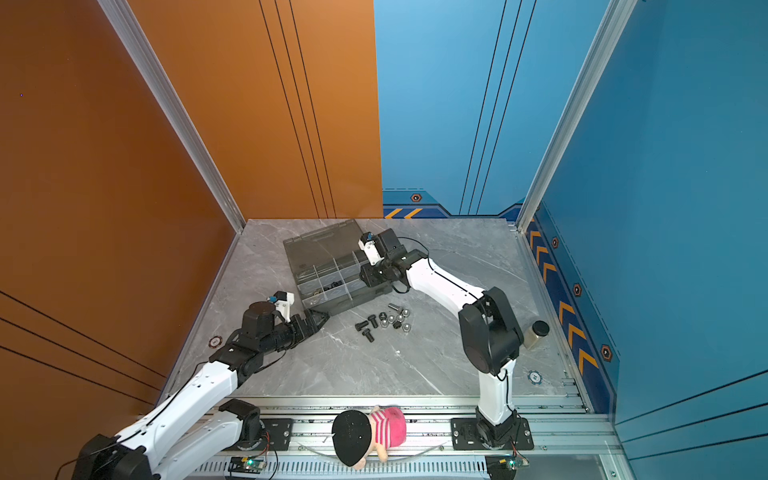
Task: Sort the screws and nuts into containers
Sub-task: 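Move the right gripper back to the pile and lower onto another black hex nut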
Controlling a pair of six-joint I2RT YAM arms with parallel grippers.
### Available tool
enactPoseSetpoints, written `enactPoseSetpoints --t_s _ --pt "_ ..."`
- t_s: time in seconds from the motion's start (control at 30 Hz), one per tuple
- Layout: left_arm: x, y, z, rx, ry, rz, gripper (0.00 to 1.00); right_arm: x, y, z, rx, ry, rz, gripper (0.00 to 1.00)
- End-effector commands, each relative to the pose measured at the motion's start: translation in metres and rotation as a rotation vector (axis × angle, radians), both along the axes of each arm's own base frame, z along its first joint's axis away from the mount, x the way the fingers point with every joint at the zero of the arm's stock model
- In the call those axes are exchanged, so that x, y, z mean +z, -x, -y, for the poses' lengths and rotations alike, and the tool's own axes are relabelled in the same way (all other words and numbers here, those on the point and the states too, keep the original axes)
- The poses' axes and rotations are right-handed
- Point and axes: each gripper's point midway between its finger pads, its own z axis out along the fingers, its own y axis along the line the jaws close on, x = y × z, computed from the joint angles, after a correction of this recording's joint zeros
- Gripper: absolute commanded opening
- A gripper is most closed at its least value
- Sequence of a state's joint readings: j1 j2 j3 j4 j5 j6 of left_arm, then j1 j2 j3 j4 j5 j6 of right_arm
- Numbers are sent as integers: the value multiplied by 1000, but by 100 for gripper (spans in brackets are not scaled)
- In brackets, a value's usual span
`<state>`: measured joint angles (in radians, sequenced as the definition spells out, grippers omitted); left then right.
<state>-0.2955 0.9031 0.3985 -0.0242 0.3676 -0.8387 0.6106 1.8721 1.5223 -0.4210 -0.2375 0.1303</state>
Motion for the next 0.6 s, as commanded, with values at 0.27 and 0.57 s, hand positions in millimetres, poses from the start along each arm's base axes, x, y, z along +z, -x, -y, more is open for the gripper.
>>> enactPoseSetpoints --t_s 0.27,0.57 --pt "-1 3 5 -22 -12 -15 98 -64 58 81 -181 221 -213 50" --pt "-2 1 9 -35 -21 -23 98 -90 80 89 -183 217 -284 50"
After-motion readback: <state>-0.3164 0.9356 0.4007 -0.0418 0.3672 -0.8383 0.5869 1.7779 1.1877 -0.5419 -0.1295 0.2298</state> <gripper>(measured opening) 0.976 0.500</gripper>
